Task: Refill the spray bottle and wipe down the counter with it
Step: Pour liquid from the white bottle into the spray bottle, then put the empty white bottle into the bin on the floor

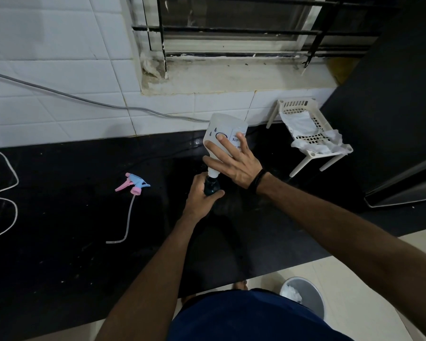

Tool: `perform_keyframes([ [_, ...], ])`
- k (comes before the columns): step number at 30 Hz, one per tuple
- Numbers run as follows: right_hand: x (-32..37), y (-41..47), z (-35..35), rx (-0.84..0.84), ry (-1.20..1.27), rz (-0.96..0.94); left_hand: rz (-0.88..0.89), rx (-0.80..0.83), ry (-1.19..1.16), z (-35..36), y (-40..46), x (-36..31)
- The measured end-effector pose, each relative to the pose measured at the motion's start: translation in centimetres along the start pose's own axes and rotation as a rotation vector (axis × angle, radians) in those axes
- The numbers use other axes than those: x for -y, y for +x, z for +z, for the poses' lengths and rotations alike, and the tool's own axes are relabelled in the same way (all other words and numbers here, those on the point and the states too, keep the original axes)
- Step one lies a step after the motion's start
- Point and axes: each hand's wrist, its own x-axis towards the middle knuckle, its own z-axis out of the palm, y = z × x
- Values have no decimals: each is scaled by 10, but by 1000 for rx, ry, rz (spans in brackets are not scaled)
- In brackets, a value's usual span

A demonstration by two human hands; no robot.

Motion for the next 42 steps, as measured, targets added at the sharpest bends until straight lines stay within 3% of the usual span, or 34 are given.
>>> perform_keyframes([
  [3,2,0,-2,32,18,10,6,-3,0,0,0,0],
  [7,11,-2,-6,241,85,18,18,-6,3,0,0,1],
  [13,12,2,-12,416,139,76,20,5,-7,0,0,-2],
  [16,13,0,-12,614,242,283,32,20,1,-1,-3,-1],
  [20,18,-25,-14,868,574,670,23,44,113,-8,-4,1],
  [23,25,-59,-20,992,759,986,-109,-38,125,-3,-19,7],
  [26,35,-96,-37,1151,909,1169,-223,-34,236,12,-48,29],
  [31,31,-139,-77,1091,1140,1405,-175,92,705,40,-92,63],
  [37,18,-201,-130,1120,1403,1464,-71,8,731,108,-118,37],
  [42,11,-303,-197,1082,1522,1738,125,144,749,210,-160,11],
])
